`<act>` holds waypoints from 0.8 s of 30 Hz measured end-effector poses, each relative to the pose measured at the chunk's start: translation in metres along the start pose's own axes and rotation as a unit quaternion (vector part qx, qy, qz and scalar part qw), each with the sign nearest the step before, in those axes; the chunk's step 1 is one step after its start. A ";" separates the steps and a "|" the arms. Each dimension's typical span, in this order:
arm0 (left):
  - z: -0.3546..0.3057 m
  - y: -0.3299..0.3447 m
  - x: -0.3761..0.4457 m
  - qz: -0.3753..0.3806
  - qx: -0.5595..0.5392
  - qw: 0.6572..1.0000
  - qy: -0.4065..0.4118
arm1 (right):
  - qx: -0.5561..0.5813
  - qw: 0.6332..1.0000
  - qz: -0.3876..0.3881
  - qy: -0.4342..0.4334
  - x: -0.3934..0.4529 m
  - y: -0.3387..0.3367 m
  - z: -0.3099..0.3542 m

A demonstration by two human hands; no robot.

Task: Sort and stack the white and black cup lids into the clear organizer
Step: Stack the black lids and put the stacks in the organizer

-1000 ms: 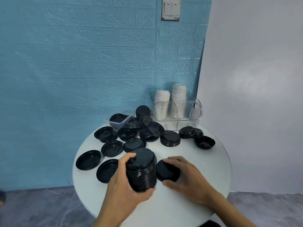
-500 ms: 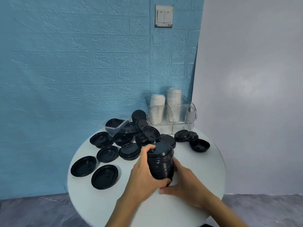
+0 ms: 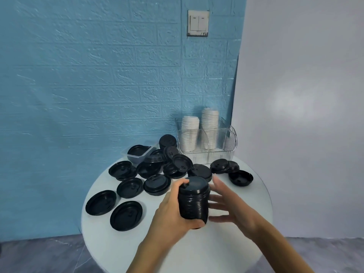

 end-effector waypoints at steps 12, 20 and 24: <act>-0.011 -0.006 -0.006 -0.064 -0.309 0.939 -0.135 | -0.001 0.998 -0.046 0.038 0.001 0.011 0.010; -0.010 0.006 -0.011 -0.169 -0.322 0.915 -0.175 | 0.047 0.996 -0.066 0.043 -0.001 0.019 0.004; -0.012 0.003 -0.004 -0.183 -0.321 0.914 -0.170 | 0.070 0.994 -0.076 0.030 0.001 0.017 0.006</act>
Point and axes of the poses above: each hand's wrist, its own x-axis towards the middle knuckle, its own y-axis out of the palm, z = x × y, the point moved 5 cm from there along x, towards the middle knuckle, and after that the axes turned 10 degrees about y, right-handed, at the moved point
